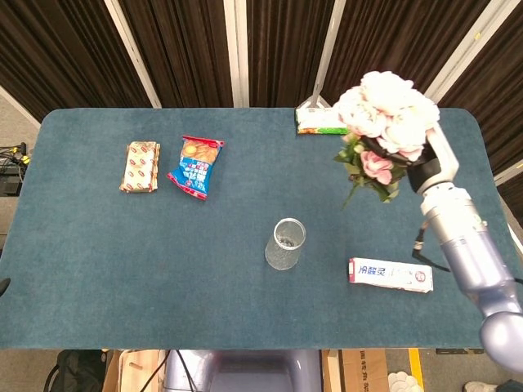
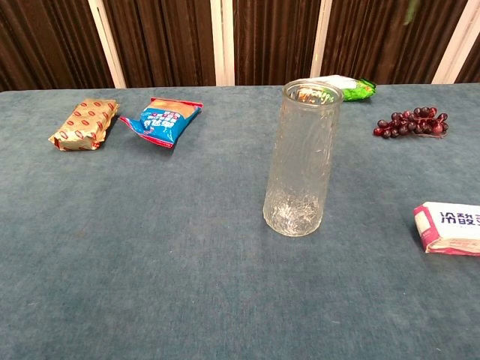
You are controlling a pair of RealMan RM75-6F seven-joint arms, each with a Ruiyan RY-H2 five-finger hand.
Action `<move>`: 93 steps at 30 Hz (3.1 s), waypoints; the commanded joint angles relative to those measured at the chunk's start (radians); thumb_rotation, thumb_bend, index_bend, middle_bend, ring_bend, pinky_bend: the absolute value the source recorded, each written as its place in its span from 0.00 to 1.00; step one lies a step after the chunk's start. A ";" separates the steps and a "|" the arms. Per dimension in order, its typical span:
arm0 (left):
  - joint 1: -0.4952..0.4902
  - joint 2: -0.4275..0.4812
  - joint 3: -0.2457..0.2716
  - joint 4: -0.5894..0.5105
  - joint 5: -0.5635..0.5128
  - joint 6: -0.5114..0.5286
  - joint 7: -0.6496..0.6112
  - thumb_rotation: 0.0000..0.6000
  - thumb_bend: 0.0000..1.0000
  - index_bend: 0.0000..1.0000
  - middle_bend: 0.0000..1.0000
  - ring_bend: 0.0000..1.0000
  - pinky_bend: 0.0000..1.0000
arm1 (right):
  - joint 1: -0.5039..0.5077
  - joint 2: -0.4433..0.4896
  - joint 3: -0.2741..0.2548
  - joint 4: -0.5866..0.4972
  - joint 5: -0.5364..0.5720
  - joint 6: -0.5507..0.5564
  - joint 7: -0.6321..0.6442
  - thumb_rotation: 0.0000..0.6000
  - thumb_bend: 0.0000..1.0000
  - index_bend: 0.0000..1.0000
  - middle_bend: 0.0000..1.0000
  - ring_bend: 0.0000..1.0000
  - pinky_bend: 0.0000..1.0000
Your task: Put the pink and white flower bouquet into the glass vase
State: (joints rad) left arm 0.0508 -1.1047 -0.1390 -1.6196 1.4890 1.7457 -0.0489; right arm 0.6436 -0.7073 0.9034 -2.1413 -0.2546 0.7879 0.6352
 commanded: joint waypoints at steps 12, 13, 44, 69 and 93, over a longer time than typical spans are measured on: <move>0.016 0.014 -0.005 0.003 -0.005 0.018 -0.043 1.00 0.18 0.16 0.00 0.00 0.06 | 0.183 -0.142 -0.096 -0.077 0.088 0.217 -0.072 1.00 0.46 0.78 0.58 0.56 0.19; 0.017 0.015 -0.005 0.002 -0.004 0.018 -0.046 1.00 0.18 0.16 0.00 0.00 0.06 | 0.192 -0.157 -0.107 -0.079 0.083 0.229 -0.081 1.00 0.46 0.78 0.58 0.56 0.19; 0.023 0.020 -0.010 0.000 -0.006 0.027 -0.064 1.00 0.18 0.16 0.00 0.00 0.06 | 0.156 -0.522 -0.296 0.057 -0.285 0.301 -0.076 1.00 0.47 0.79 0.58 0.55 0.20; 0.023 0.022 -0.010 -0.008 -0.008 0.021 -0.073 1.00 0.18 0.16 0.00 0.00 0.06 | 0.046 -0.630 -0.411 0.181 -0.577 0.161 -0.009 1.00 0.47 0.79 0.58 0.49 0.19; 0.027 0.029 -0.009 -0.013 -0.011 0.018 -0.088 1.00 0.18 0.16 0.00 0.00 0.06 | 0.024 -0.565 -0.411 0.238 -0.719 -0.112 0.118 1.00 0.16 0.24 0.16 0.09 0.00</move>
State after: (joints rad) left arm 0.0774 -1.0759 -0.1476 -1.6324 1.4780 1.7637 -0.1367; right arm 0.6737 -1.2884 0.4858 -1.9052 -0.9536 0.6975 0.7354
